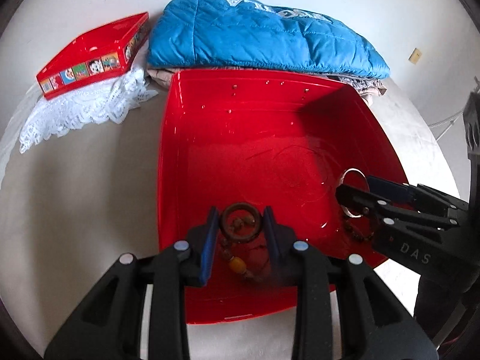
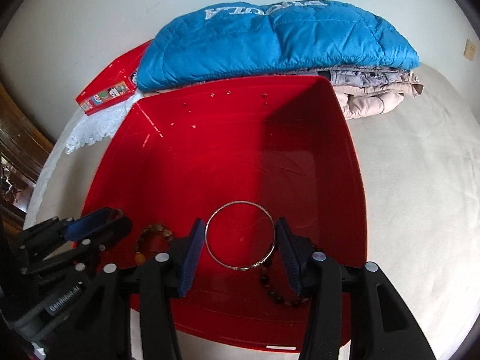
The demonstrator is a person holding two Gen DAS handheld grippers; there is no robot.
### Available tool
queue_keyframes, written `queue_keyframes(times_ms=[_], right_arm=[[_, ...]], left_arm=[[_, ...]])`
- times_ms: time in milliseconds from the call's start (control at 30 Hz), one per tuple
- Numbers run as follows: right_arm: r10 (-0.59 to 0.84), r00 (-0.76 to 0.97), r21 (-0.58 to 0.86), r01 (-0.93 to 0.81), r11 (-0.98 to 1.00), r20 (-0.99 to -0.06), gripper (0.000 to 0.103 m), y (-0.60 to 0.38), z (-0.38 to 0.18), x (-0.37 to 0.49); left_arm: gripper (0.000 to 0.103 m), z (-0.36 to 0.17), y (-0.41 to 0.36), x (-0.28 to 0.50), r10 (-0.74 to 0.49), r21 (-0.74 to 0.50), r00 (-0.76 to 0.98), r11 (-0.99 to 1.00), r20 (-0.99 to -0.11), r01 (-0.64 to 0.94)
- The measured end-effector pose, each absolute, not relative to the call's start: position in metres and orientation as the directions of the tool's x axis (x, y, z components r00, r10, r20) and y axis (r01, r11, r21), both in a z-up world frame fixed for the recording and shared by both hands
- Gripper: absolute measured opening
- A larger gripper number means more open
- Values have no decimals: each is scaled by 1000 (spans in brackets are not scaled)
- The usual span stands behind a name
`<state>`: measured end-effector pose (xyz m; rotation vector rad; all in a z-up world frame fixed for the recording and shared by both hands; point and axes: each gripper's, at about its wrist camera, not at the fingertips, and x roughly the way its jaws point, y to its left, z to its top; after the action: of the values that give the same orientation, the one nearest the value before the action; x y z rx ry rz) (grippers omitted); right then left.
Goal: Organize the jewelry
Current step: 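Carry the ring and bangle into the red box and open both tools, then move the left tool to the silver hoop while the right tool approaches the silver watch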
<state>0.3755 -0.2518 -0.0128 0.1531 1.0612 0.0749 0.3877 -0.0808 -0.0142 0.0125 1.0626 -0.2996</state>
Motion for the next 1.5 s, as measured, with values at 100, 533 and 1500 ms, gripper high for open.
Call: queue_keyframes(times_ms=[100,533,1500], right_arm=[[149,495,176,7,984,-856,53,-253,-10,373],[181,564,227,11,974,-806,55,-268,29,340],[319,331,273,-179,945,-888,39,-235,10,129]], left_arm=[[45,-14,-78,389,-243,-144,452,959,-858,242],[52,28,-62,357,-254,-166,525,964,-812,209],[45,-27,8,137,-145,-82,361,979,-921,184]])
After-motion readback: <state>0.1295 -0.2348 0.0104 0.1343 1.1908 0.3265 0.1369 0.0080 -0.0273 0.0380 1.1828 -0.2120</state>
